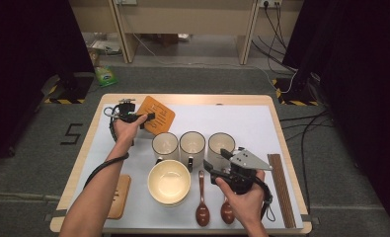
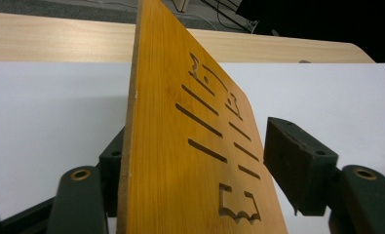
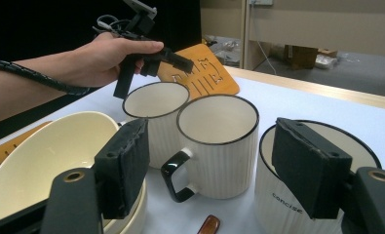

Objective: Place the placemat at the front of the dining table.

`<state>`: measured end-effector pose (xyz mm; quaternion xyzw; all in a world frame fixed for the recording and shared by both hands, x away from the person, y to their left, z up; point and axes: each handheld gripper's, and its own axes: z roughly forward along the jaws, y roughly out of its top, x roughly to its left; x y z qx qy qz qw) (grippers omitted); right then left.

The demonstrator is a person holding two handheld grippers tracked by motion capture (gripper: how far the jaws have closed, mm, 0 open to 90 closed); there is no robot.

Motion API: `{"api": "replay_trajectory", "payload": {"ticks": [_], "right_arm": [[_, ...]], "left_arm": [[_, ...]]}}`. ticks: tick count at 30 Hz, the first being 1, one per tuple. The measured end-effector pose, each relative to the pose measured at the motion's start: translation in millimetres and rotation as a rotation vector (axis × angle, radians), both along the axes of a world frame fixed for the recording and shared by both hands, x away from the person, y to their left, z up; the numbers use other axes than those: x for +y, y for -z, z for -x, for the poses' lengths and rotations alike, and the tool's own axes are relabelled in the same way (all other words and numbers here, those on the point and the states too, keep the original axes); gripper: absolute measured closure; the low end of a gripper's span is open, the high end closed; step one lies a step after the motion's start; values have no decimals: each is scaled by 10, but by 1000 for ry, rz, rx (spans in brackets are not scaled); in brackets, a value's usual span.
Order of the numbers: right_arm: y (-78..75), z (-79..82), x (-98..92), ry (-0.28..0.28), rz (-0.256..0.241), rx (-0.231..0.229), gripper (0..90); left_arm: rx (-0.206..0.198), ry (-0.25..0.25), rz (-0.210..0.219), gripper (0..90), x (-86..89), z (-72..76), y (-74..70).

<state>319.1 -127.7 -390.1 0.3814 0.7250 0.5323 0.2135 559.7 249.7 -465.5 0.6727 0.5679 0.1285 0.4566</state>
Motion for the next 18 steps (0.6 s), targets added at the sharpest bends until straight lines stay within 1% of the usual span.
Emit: {"api": "replay_trajectory", "payload": {"ticks": [5, 8, 10, 13, 14, 16, 18], "right_arm": [[-3, 1, -4, 0, -1, -1, 304], [-8, 5, -3, 0, -1, -3, 303], [-9, 5, -3, 0, -3, -3, 303], [-7, 3, -3, -1, -2, -3, 303], [-8, 3, -3, -2, -1, -2, 303], [-6, 1, 1, -3, 0, -4, 303], [-6, 3, 3, -4, 0, -5, 303]], "left_arm": [[19, -3, 3, 301, 14, 10, 56], [25, -4, 2, 296, 23, 13, 80], [33, -8, -9, 286, 39, 16, 91], [34, -16, -14, 279, 50, 19, 97], [43, -13, -14, 277, 56, 24, 111], [47, -13, -17, 276, 57, 27, 121], [56, -18, -37, 272, 72, 33, 146]]}}
